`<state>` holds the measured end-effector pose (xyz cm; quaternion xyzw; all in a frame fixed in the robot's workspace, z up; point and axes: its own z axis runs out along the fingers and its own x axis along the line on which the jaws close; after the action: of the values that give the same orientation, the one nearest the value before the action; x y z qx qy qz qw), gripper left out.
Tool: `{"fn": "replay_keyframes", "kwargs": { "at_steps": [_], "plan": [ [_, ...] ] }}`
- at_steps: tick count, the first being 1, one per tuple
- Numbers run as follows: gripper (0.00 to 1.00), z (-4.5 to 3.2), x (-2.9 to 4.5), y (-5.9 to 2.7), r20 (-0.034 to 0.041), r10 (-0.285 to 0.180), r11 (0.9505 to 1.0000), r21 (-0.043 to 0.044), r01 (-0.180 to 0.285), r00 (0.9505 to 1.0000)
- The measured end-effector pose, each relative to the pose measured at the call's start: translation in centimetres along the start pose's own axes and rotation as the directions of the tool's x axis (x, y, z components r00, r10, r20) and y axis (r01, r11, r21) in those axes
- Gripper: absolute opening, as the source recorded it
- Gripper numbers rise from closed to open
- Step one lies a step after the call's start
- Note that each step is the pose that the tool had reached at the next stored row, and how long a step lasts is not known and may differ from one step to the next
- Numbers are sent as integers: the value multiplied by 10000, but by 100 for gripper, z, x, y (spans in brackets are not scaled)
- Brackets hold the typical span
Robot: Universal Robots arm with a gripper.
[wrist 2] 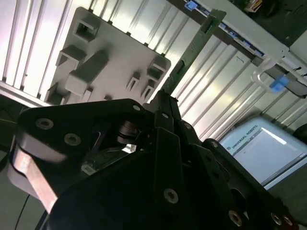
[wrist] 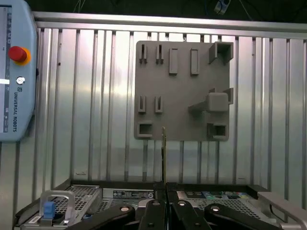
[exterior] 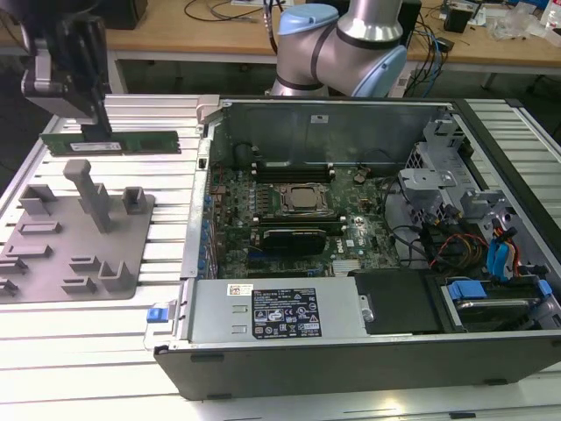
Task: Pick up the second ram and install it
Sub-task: 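Pick up the second ram and move it above second insertion slot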
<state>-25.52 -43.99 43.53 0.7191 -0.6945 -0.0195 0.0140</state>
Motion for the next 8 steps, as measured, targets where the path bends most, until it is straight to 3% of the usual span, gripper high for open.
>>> {"fn": "replay_keyframes", "kwargs": {
  "at_steps": [8],
  "plan": [
    [9, 73, 11, -291, 0, -1, 10000, -1, 1, 10000]
  ]
}}
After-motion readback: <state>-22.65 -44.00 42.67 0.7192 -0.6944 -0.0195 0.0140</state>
